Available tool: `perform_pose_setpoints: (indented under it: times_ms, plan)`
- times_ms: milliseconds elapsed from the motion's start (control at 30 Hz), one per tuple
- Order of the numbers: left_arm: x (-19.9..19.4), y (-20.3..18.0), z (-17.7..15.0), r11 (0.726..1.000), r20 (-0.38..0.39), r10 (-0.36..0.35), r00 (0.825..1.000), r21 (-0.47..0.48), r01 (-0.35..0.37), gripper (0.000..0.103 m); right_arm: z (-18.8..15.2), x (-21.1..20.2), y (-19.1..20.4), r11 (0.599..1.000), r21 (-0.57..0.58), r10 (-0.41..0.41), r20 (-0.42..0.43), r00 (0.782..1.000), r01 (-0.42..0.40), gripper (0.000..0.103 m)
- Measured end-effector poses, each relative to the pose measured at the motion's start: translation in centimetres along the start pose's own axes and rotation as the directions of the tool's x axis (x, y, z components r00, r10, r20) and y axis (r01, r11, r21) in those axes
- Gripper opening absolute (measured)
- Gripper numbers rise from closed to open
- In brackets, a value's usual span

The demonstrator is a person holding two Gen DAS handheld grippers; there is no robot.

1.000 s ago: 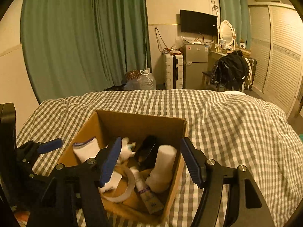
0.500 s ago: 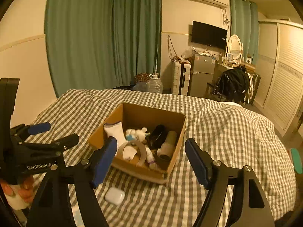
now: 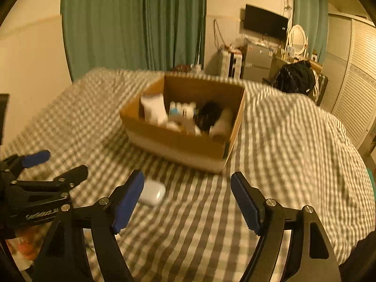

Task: Organize objects
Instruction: 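Grasp the blue floral tissue pack with the left tool while the right tool grasps the white earbud case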

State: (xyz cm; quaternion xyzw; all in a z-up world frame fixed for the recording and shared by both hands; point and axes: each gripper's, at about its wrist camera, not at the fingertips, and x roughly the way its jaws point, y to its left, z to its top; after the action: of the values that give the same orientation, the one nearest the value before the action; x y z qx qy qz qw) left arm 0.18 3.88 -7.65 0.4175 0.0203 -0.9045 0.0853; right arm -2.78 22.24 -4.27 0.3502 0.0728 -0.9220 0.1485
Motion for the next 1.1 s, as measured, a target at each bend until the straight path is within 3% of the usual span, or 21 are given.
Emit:
perform_pose_setpoints:
  times_ms: [167, 333, 500, 567, 733, 900, 1000, 1100]
  plan:
    - [1.3, -0.9, -3.1, 0.996, -0.091, -0.082, 0.992, 0.007, 0.083, 0.098, -1.5, 2.1, -0.2, 1.0, -0.002, -0.013, -0.056, 0.998, 0.013, 0.076]
    - [2.9, -1.9, -4.8, 0.986, -0.19, -0.161, 0.968, 0.016, 0.167, 0.098, -1.9, 2.6, -0.9, 0.999, 0.038, -0.007, -0.067, 0.998, 0.009, 0.076]
    - [3.9, -2.9, -5.5, 0.983, -0.201, -0.156, 0.967, 0.066, 0.173, 0.096, -2.0, 3.1, -0.8, 0.999, 0.037, -0.009, -0.081, 0.997, 0.012, 0.076]
    - [3.9, -2.9, -5.5, 0.981, -0.204, -0.169, 0.964, 0.064, 0.186, 0.085, -2.0, 3.3, -0.7, 0.999, 0.037, -0.008, -0.086, 0.996, 0.012, 0.076]
    - [3.6, -2.3, -4.6, 0.977, -0.201, -0.196, 0.96, 0.04, 0.208, 0.084, -2.0, 3.5, -0.7, 0.999, 0.042, -0.002, -0.097, 0.995, 0.006, 0.076]
    - [2.4, -1.0, -1.3, 0.987, -0.106, -0.151, 0.983, 0.046, 0.157, 0.084, -1.6, 3.7, -0.5, 0.999, 0.04, 0.021, -0.099, 0.995, -0.017, 0.076]
    - [2.8, -0.2, 1.0, 0.994, -0.036, -0.052, 0.998, 0.091, 0.055, 0.084, -1.0, 4.4, 0.0, 0.999, 0.033, 0.039, -0.118, 0.992, -0.036, 0.076]
    - [4.0, 0.4, 2.9, 0.99, 0.01, 0.041, 0.999, 0.134, -0.042, 0.084, -0.4, 5.6, 0.8, 0.998, 0.018, 0.056, -0.147, 0.988, -0.054, 0.076]
